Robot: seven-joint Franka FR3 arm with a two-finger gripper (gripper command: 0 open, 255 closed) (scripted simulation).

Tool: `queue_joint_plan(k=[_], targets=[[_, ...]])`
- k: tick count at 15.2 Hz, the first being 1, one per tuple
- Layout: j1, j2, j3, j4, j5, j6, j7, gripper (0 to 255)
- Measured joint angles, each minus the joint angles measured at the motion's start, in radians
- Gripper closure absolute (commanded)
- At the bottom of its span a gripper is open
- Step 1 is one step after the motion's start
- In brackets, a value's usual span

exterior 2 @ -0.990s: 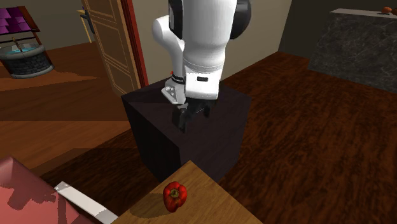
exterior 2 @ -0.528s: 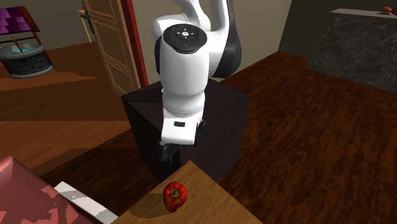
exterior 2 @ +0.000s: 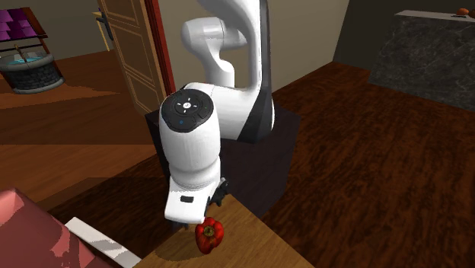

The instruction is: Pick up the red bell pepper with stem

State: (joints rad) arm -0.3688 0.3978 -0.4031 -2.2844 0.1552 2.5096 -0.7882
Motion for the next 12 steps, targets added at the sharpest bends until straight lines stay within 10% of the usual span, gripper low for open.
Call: queue_joint_plan(k=[7,8,12], targets=[[-0.033,0.095,0.041,0.024,0.053,0.067,-0.032,0],[-0.035,0.1,0.043,0.025,0.055,0.07,-0.034,255],[-0.037,0.101,0.044,0.026,0.057,0.072,-0.037,255]])
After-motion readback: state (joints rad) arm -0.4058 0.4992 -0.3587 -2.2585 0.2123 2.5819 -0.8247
